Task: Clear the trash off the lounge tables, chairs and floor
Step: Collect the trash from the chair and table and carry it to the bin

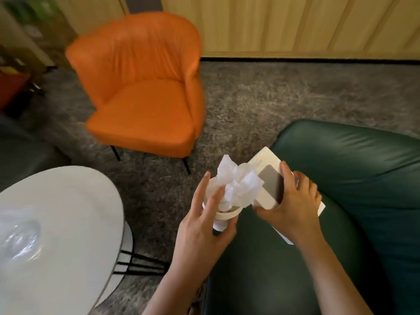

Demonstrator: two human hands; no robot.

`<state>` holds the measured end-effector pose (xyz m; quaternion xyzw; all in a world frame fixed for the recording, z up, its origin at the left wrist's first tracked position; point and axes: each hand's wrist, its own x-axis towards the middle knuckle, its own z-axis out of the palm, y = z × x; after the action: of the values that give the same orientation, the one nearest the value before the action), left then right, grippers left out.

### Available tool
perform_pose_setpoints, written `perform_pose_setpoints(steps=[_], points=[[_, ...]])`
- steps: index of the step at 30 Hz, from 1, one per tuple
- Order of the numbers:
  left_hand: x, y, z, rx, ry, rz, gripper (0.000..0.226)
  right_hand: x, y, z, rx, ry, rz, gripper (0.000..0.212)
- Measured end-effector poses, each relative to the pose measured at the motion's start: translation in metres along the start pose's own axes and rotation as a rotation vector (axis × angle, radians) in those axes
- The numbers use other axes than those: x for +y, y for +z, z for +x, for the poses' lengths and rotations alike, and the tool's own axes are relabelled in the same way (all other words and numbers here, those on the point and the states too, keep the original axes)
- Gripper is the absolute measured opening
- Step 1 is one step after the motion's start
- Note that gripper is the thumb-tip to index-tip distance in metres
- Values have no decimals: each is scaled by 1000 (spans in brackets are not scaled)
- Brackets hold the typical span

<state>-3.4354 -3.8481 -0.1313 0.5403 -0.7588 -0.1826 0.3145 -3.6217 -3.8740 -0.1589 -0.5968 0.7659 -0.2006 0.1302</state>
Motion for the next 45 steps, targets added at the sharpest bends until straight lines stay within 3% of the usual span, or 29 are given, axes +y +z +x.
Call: perform_pose_setpoints(steps=[9, 14, 18, 24, 28, 33, 40, 45], points=[[16, -155, -140, 260, -230, 290, 49, -147, -29, -79, -193, -371, 4, 114], [6, -224, -233, 463, -383, 373, 45, -245, -18, -145, -310, -692, 2, 115], [4, -270, -320, 592, -532, 412, 42, -322, -1, -216, -440, -847, -1, 117], [2, -320, -445, 689, -763, 511, 42, -417, 14, -331, -548, -1130, 46, 117], [-2, -347, -503, 716, -813, 532, 36, -459, 18, -403, -603, -1309, 68, 114], [-26, -371, -539, 742, -888, 540, 45, -490, 37, -450, -702, -1402, 39, 111], [-93, -406, -528, 870, -926, 487, 71, -555, 88, -451, -762, -1463, -23, 112], [-149, -448, -497, 849, -980, 556, 51, -626, 125, -420, -685, -1482, 5, 111]])
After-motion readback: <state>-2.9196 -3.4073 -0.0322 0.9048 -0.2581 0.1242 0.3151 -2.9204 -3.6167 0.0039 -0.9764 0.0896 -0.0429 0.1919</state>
